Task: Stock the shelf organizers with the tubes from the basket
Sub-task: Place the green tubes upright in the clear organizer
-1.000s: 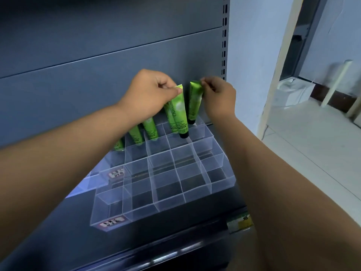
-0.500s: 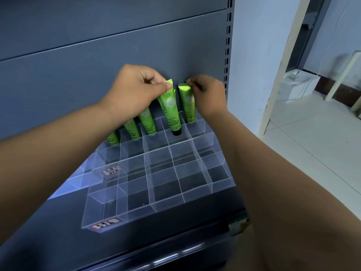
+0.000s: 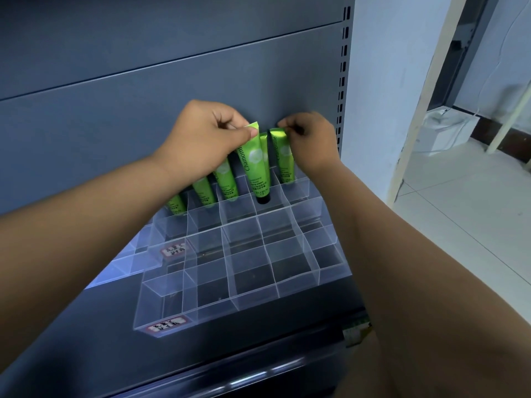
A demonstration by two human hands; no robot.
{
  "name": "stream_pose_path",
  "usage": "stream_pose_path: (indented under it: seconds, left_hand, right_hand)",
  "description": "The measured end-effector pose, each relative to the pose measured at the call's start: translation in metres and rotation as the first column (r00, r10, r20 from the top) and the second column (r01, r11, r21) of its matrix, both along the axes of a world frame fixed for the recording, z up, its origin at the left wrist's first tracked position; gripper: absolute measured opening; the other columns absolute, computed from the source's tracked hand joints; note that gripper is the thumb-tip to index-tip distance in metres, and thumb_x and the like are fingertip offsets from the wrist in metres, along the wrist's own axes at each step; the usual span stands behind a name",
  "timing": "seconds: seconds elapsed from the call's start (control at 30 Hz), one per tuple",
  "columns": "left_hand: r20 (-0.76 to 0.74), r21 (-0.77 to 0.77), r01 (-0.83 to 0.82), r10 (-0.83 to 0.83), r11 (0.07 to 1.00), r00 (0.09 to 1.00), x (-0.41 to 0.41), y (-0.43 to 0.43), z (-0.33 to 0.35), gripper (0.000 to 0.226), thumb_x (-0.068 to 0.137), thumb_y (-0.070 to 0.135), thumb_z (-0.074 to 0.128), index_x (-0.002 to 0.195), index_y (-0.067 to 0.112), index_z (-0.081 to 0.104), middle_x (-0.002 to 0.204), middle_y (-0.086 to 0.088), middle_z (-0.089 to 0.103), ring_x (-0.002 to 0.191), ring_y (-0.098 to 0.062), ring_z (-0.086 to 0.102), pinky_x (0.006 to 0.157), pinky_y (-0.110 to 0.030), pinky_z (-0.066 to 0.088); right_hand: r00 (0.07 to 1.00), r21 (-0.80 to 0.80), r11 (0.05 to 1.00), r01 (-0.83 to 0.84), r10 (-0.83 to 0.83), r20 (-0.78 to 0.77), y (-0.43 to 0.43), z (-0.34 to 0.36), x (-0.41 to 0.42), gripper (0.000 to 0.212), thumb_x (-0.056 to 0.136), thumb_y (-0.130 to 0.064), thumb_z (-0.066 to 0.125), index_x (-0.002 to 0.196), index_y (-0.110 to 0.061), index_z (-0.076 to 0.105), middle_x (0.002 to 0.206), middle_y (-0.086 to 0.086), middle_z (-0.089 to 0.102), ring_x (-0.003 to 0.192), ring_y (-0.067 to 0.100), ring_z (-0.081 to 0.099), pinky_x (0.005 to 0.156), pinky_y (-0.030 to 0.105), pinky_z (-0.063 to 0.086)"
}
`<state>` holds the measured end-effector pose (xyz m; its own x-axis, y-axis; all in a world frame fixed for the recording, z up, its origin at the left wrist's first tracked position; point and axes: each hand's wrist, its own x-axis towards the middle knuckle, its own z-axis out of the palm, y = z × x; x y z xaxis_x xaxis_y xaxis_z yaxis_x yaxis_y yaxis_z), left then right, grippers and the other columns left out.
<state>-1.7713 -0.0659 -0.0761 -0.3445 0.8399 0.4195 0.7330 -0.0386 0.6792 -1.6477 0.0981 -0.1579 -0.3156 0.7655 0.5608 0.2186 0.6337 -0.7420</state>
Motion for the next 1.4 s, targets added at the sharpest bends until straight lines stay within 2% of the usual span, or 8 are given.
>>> stream_pose_path:
  seconds: [0.3, 0.5, 0.57, 0.63, 0.73, 0.97, 1.17, 1.4]
  left_hand:
    - [0.008, -0.001, -0.016, 0.016, 1.000, 1.000, 0.002, 0.000, 0.001, 0.015, 0.089, 0.022, 0.079, 0.085, 0.007, 0.078, 0.052, 0.017, 0.055, 0.047, 0.000, 0.044, 0.047, -0.016, 0.040]
    - [-0.013, 0.033, -0.004, 0.004, 0.999, 1.000, 0.014, 0.018, 0.010, 0.016, 0.089, 0.022, 0.079, 0.084, 0.006, 0.078, 0.057, 0.011, 0.055, 0.049, 0.002, 0.044, 0.054, -0.013, 0.039]
    - [-0.038, 0.045, 0.005, -0.004, 0.999, 0.999, 0.018, 0.026, 0.013, 0.018, 0.089, 0.023, 0.079, 0.084, 0.006, 0.078, 0.064, 0.002, 0.059, 0.055, -0.001, 0.046, 0.057, -0.014, 0.039]
    - [-0.050, 0.044, 0.014, -0.012, 0.999, 0.999, 0.022, 0.035, 0.016, 0.019, 0.089, 0.023, 0.079, 0.085, 0.004, 0.078, 0.070, -0.006, 0.061, 0.061, -0.007, 0.047, 0.057, -0.018, 0.039]
    - [-0.007, 0.034, 0.017, -0.016, 0.999, 1.000, 0.026, 0.050, 0.017, 0.017, 0.088, 0.020, 0.079, 0.086, 0.003, 0.078, 0.072, -0.009, 0.061, 0.064, -0.012, 0.047, 0.058, -0.023, 0.037]
    - [0.058, -0.007, -0.029, 0.030, 1.000, 0.998, 0.031, 0.072, 0.016, 0.007, 0.087, 0.013, 0.076, 0.088, 0.007, 0.080, 0.069, -0.003, 0.059, 0.051, -0.003, 0.041, 0.049, -0.016, 0.034]
    - [0.023, -0.043, -0.008, 0.009, 0.999, 1.000, 0.026, 0.077, 0.016, 0.014, 0.087, 0.023, 0.079, 0.089, 0.009, 0.081, 0.069, -0.003, 0.059, 0.060, -0.009, 0.045, 0.061, -0.022, 0.039]
    - [-0.065, -0.046, -0.034, 0.031, 0.998, 0.997, 0.026, 0.079, 0.017, 0.014, 0.091, 0.015, 0.075, 0.092, 0.002, 0.079, 0.048, 0.021, 0.057, 0.045, 0.010, 0.048, 0.052, -0.009, 0.037]
  right_hand:
    - [0.999, -0.080, 0.997, -0.007, 0.004, -0.036, 0.000, 0.002, 0.001, 0.026, 0.090, -0.005, 0.063, 0.105, -0.020, 0.078, 0.109, 0.004, 0.069, 0.095, 0.014, 0.064, 0.091, 0.024, 0.051]
    - [0.992, -0.061, 0.998, 0.012, -0.020, -0.123, -0.003, 0.026, 0.011, 0.016, 0.087, -0.018, 0.070, 0.100, -0.023, 0.078, 0.102, -0.001, 0.068, 0.087, 0.005, 0.063, 0.078, 0.003, 0.041]
    - [0.972, -0.136, 0.987, -0.083, 0.050, -0.230, -0.010, 0.037, 0.019, 0.010, 0.086, -0.019, 0.070, 0.091, -0.019, 0.079, 0.091, -0.005, 0.073, 0.081, 0.001, 0.065, 0.078, 0.012, 0.049]
    - [0.913, -0.216, 0.939, -0.267, 0.174, -0.370, -0.017, 0.046, 0.028, 0.012, 0.086, -0.012, 0.069, 0.090, -0.007, 0.079, 0.084, 0.003, 0.075, 0.077, 0.009, 0.069, 0.072, 0.024, 0.055]
    - [0.854, -0.228, 0.881, -0.414, 0.289, -0.433, -0.026, 0.055, 0.040, 0.014, 0.088, 0.003, 0.065, 0.097, 0.007, 0.075, 0.077, 0.010, 0.072, 0.067, 0.009, 0.067, 0.062, 0.019, 0.051]
    - [0.890, -0.232, 0.903, -0.361, 0.260, -0.374, -0.021, 0.051, 0.052, 0.015, 0.087, -0.004, 0.075, 0.101, 0.002, 0.075, 0.078, 0.000, 0.072, 0.065, -0.003, 0.065, 0.060, 0.011, 0.047]
    - [0.892, -0.254, 0.887, -0.386, 0.289, -0.348, -0.016, 0.046, 0.053, 0.021, 0.088, 0.004, 0.069, 0.108, 0.004, 0.073, 0.083, 0.006, 0.074, 0.067, 0.000, 0.066, 0.063, 0.012, 0.049]
    - [0.881, -0.289, 0.874, -0.391, 0.264, -0.394, -0.014, 0.043, 0.045, 0.019, 0.087, 0.008, 0.067, 0.104, 0.001, 0.073, 0.077, 0.001, 0.074, 0.065, 0.003, 0.067, 0.062, 0.015, 0.051]
